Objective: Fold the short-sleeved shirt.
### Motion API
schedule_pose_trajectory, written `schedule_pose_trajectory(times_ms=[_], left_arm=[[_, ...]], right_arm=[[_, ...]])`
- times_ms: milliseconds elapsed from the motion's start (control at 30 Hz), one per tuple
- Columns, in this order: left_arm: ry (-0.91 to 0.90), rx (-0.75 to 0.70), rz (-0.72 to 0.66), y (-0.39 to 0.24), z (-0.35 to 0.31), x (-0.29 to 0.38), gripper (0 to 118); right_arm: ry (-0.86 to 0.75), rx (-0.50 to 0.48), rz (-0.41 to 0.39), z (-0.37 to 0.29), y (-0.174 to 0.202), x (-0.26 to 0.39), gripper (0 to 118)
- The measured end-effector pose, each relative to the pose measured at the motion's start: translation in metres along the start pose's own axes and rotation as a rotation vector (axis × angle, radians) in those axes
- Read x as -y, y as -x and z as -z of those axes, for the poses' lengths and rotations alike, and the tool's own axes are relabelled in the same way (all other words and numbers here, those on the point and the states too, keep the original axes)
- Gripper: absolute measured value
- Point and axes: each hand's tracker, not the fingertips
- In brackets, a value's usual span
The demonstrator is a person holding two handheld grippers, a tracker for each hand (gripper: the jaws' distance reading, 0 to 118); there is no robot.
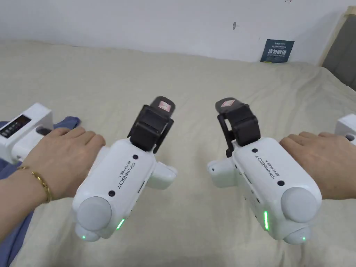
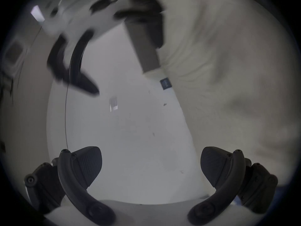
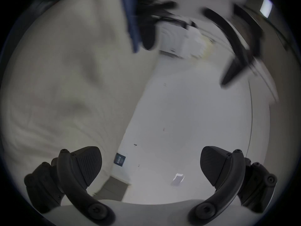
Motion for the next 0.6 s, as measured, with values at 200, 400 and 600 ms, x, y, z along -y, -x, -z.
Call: schedule_pose_trajectory(times_ms=[200,400,600], left_arm=[[0.118,0.016,-0.454,0.021,-0.004,0.015,118],[0.508,-0.091,-1.554,0.043,-0.003,0.063,118],[0.603,-0.239,-1.965,0.026,-0.018,0.053,118]], right_arm=[[0.023,-0.07,0.296,-0.006,-0.021,0.008,118],[0.224,-0.078,1.609,0.001,-0.048,0.038,118],[0.261,0.107,2.072,-0.017,-0.031,0.041,118]])
